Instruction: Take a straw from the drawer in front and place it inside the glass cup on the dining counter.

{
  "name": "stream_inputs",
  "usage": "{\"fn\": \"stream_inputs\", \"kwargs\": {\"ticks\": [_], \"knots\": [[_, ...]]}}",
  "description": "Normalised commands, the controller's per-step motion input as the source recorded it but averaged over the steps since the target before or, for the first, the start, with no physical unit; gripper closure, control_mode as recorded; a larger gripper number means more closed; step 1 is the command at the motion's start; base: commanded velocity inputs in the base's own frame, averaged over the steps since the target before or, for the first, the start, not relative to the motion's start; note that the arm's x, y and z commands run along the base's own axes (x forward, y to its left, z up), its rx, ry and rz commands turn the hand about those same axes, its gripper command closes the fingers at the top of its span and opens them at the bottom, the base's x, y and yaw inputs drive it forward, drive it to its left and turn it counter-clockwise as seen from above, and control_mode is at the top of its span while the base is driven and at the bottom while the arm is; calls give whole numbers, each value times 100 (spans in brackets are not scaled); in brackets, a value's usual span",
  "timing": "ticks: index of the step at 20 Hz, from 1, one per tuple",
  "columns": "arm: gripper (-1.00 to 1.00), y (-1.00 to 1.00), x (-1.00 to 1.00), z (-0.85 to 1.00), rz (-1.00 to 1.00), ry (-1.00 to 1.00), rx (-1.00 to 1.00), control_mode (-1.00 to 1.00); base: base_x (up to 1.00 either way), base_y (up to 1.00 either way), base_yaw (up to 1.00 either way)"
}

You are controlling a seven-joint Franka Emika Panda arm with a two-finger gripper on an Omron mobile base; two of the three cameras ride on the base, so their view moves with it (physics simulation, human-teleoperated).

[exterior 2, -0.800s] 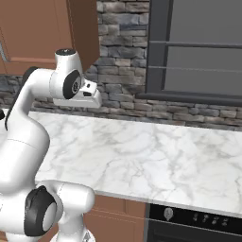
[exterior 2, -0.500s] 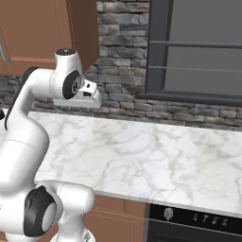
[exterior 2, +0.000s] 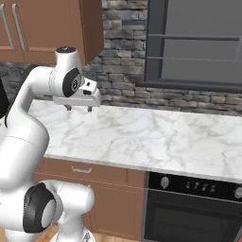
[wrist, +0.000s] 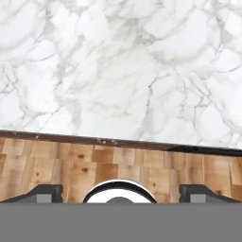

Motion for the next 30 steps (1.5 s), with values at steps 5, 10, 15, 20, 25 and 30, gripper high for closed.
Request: {"fn": "stream_inputs", "kwargs": {"ticks": [5, 10, 15, 20, 25, 30], "knots": [[-100, 0, 0, 0, 0, 0, 0, 100, -9, -40, 25], [-100, 0, 0, 0, 0, 0, 0, 100, 0, -54, 46], [-100, 0, 0, 0, 0, 0, 0, 100, -26, -60, 49], [-100, 0, 0, 0, 0, 0, 0, 100, -71, -49, 36], [-100, 0, 0, 0, 0, 0, 0, 100, -75, 0, 2], [-100, 0, -1, -2, 0, 0, 0, -100, -30, 4, 0]]}}
